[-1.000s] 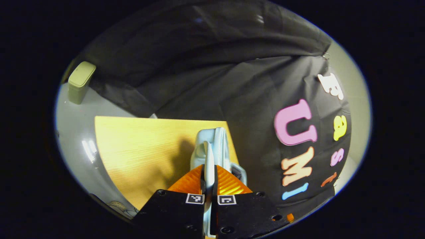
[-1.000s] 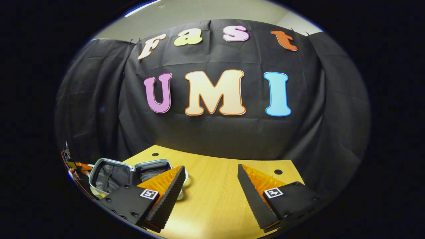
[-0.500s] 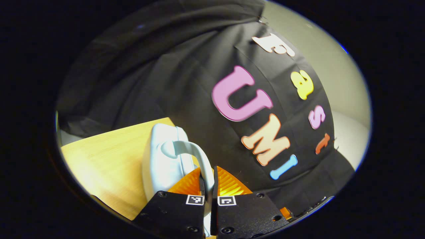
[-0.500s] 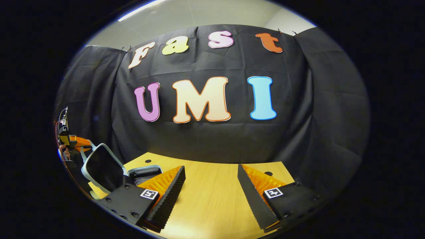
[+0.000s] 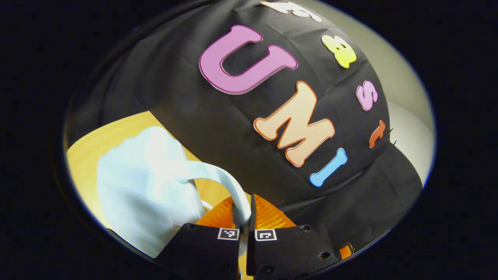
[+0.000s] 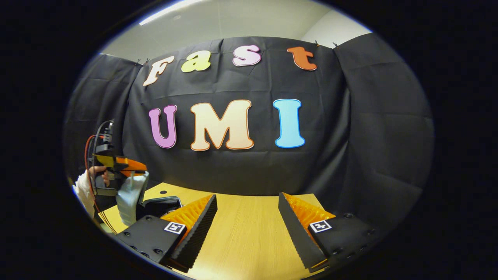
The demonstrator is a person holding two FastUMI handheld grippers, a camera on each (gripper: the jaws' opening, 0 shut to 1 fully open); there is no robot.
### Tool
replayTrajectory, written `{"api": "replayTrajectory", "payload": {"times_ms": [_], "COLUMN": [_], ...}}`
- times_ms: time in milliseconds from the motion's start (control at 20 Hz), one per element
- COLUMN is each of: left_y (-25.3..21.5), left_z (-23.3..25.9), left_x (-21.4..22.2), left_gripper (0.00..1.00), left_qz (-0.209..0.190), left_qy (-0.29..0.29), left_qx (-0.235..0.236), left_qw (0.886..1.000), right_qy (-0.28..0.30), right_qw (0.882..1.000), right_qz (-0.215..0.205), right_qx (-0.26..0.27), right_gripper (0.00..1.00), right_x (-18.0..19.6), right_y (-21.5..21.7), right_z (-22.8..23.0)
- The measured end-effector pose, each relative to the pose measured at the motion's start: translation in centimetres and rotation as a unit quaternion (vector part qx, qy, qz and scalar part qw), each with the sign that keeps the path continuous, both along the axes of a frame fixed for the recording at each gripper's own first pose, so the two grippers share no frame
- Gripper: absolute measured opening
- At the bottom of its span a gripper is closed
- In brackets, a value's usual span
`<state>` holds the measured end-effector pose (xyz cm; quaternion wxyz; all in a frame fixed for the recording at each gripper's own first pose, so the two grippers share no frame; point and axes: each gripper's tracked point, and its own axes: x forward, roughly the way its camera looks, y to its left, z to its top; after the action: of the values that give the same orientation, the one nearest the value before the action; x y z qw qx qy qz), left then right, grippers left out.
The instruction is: First open the suitcase, pack the skin care products into it, and then close the suitcase.
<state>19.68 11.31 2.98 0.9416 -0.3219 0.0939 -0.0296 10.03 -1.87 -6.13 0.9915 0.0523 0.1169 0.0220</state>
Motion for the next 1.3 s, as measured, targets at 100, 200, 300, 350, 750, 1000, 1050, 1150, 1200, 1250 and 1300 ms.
{"api": "replayTrajectory", "payload": {"times_ms": [100, 200, 300, 350, 750, 1000, 1050, 1150, 1200, 1250, 1300], "left_y": [-2.7, -4.7, -6.0, -6.3, -7.2, -7.7, -7.3, -6.9, -6.4, -6.2, -6.4], "left_z": [-3.3, -7.1, -10.3, -11.5, -18.9, -17.7, -17.0, -15.1, -13.8, -12.1, -9.9], "left_x": [2.4, 4.5, 5.5, 5.8, 7.5, 7.0, 6.4, 4.8, 4.0, 3.0, 2.4], "left_gripper": [0.0, 0.01, 0.01, 0.01, 0.07, 0.48, 0.57, 0.87, 0.96, 0.94, 0.94], "left_qz": [-0.018, -0.032, -0.038, -0.035, -0.02, -0.025, -0.022, -0.02, -0.014, -0.008, 0.0], "left_qy": [0.049, 0.095, 0.133, 0.151, 0.254, 0.26, 0.257, 0.247, 0.237, 0.216, 0.183], "left_qx": [0.012, 0.038, 0.058, 0.06, 0.083, 0.12, 0.141, 0.178, 0.194, 0.202, 0.203], "left_qw": [0.999, 0.994, 0.989, 0.986, 0.963, 0.958, 0.956, 0.952, 0.952, 0.955, 0.962], "right_qy": [0.003, 0.008, 0.008, 0.011, 0.018, 0.011, 0.01, 0.006, 0.002, -0.002, -0.005], "right_qw": [1.0, 1.0, 1.0, 1.0, 0.999, 0.999, 0.999, 0.999, 0.999, 0.999, 0.999], "right_qz": [-0.006, -0.012, -0.018, -0.022, -0.042, -0.039, -0.037, -0.032, -0.029, -0.025, -0.021], "right_qx": [0.005, 0.01, 0.012, 0.011, 0.016, 0.029, 0.032, 0.036, 0.037, 0.038, 0.038], "right_gripper": [1.0, 1.0, 0.99, 1.0, 1.0, 1.0, 1.0, 0.98, 0.99, 0.98, 0.98], "right_x": [-0.9, -1.9, -2.8, -3.2, -5.1, -4.9, -4.7, -4.4, -4.4, -4.3, -4.3], "right_y": [-0.4, -0.7, -1.1, -1.4, -4.3, -5.3, -5.3, -5.1, -4.9, -4.7, -4.4], "right_z": [-0.1, -0.4, -0.2, -0.4, -1.1, -1.0, -1.0, -0.7, -0.6, -0.5, -0.3]}}
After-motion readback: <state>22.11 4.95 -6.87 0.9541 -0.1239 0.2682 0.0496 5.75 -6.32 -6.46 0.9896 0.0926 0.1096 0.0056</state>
